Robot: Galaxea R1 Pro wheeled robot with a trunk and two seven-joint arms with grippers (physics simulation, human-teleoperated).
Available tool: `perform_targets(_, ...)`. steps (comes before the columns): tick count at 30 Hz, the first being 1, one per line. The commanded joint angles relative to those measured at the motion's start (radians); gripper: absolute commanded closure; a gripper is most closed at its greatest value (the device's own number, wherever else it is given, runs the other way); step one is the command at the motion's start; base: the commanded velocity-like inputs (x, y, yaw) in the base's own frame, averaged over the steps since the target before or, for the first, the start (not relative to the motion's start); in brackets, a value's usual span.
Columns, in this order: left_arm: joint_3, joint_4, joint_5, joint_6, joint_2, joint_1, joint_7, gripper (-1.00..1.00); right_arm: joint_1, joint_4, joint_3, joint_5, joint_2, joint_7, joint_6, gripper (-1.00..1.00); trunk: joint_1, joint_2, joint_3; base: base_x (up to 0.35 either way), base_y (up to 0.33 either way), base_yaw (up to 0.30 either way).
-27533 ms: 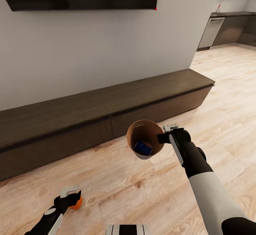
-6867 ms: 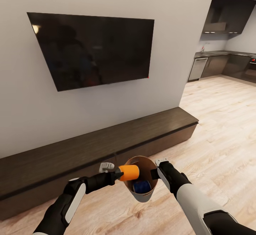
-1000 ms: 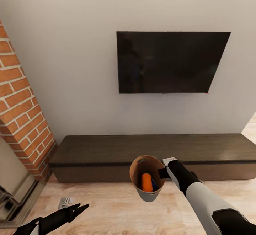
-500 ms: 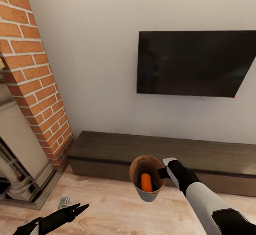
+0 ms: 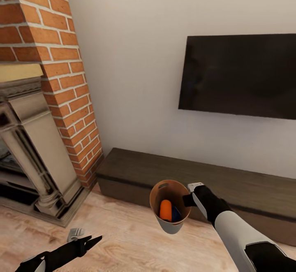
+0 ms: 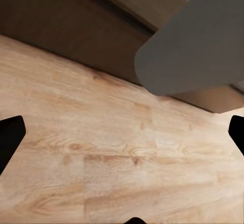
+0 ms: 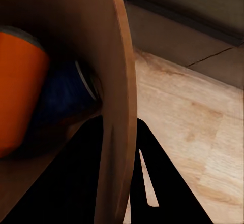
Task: Put the three can of soda from the living room inside the tash can in the kitchen.
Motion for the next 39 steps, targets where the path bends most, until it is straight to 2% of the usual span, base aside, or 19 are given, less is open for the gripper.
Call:
perform_targets(1,0.0,0.0,0.0,0.0,0.0,0.0,0.0,-1.0,-0.001,-0.001,-0.002,-0.011,0.0,0.004,0.0,1.0,0.0,0.0,0.0,0.0,0.0,0.291)
perform_targets(39,-0.001,0.0,0.0,0.0,-0.001,-0.001,0.0,-1.0,0.001,-0.001,-0.002,-0.011,0.003,0.004,0.0,1.0,0.0,0.0,0.0,0.0,0.0,0.291)
